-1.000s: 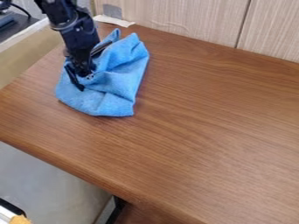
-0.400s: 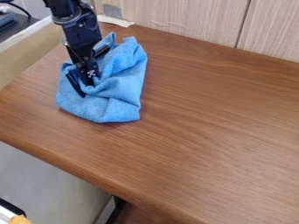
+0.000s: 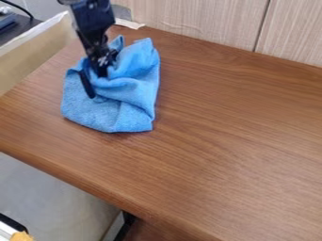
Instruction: Fold cloth from top to the bottom
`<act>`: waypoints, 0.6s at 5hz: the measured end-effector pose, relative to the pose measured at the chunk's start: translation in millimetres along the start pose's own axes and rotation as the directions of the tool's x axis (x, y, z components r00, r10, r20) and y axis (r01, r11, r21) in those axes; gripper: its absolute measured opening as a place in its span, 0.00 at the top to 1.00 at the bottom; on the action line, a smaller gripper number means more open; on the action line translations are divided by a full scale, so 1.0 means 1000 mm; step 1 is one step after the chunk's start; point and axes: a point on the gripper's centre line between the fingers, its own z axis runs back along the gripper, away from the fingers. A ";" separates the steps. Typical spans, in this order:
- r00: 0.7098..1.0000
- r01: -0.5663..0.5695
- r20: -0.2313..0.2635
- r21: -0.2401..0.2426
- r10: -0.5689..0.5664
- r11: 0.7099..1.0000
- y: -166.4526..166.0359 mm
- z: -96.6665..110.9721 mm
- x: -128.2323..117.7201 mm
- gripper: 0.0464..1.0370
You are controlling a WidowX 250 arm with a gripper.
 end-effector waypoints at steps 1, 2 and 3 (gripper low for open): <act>1.000 0.020 0.021 0.002 -0.021 1.000 0.002 0.008 0.011 0.04; 0.996 0.040 0.074 0.031 -0.042 0.999 0.006 0.031 0.026 0.04; 0.993 0.043 0.107 0.046 -0.047 0.998 0.008 0.045 0.035 0.04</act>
